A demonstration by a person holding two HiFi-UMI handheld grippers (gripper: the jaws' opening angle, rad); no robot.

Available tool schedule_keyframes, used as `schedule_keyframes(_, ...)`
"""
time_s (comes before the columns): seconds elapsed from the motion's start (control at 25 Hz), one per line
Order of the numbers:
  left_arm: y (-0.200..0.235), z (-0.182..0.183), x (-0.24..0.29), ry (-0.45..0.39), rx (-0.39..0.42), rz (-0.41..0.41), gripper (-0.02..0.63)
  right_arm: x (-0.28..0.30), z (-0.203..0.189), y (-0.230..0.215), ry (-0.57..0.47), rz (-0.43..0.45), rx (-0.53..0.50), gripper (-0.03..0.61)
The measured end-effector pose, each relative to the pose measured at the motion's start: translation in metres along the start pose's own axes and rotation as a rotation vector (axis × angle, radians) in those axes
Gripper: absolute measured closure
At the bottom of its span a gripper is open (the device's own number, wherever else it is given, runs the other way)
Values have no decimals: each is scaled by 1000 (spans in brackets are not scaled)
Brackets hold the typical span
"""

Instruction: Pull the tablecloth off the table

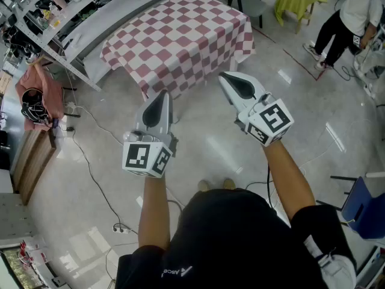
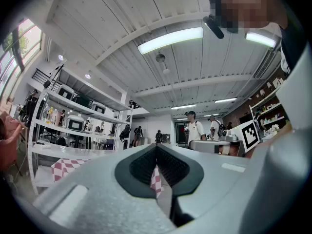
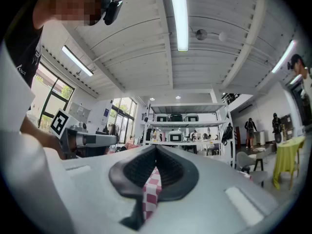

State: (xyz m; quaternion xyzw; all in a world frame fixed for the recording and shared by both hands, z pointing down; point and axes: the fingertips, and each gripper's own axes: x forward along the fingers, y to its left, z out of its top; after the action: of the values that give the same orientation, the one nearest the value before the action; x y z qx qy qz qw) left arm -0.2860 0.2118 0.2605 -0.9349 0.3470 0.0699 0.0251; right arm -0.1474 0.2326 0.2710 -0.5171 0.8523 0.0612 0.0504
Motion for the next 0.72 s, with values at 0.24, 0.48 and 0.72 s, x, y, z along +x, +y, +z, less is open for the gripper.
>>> schedule_keyframes(0.24,-3,-2,6,2,0,8,603,-2,-2,-5,-4,10,8,577)
schedule_keyframes(0.48,-10,-6,17,9,1,33,603,-12,-2,-21,2,18,-10,577)
schedule_keyframes(0.72,-21,-7,34,7,16,58,604,-24,2,-44,-4,29,-19,576)
